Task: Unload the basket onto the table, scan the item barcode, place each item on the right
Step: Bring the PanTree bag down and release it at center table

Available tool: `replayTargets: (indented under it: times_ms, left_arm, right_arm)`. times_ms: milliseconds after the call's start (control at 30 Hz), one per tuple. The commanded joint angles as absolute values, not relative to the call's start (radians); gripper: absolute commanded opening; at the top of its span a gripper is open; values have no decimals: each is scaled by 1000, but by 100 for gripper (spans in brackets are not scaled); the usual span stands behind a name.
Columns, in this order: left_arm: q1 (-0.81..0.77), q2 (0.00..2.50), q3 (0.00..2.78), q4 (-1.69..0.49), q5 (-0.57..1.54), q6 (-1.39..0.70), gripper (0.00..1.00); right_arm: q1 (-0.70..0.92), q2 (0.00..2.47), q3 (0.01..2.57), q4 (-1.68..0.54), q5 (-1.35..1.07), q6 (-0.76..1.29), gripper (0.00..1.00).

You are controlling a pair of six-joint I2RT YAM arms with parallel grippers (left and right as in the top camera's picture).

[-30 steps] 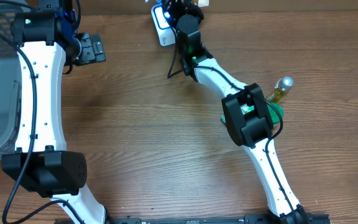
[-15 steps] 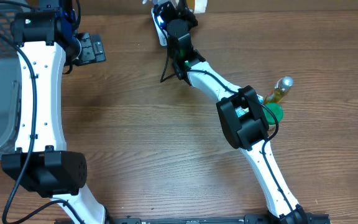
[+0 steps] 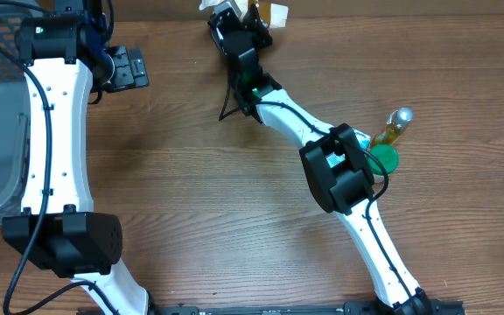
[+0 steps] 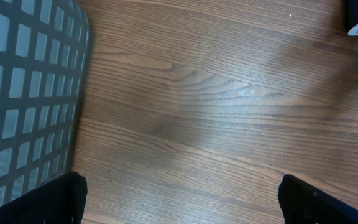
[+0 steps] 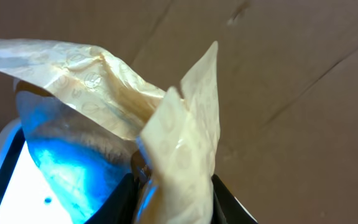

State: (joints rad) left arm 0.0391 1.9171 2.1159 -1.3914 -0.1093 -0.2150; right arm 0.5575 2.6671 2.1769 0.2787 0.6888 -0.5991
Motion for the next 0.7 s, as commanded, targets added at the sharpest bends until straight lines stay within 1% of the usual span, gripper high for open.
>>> replayTargets:
  times_ms: [0, 133, 333, 433, 567, 667]
  left_arm:
    - [30, 1902, 2128, -1390, -111, -225, 100]
    - [30, 1902, 2128, -1390, -111, -225, 100]
    - [29, 1902, 2128, -1390, -111, -225, 100]
    - [30, 1902, 2128, -1390, -111, -225, 99]
    - [30, 1902, 2128, -1390, -111, -225, 100]
    - [30, 1902, 2128, -1390, -111, -225, 100]
  right_arm:
    - [561, 2613, 2190, 204, 724, -541, 4]
    - [561, 2559, 2190, 117, 711, -494, 4]
    - [561, 2391, 2190, -131, 682, -361, 4]
    - [561, 2303, 2190, -347, 585, -271, 4]
    - [551, 2220, 2190, -603, 532, -107, 4]
    - [528, 2174, 2190, -848, 426, -16, 4]
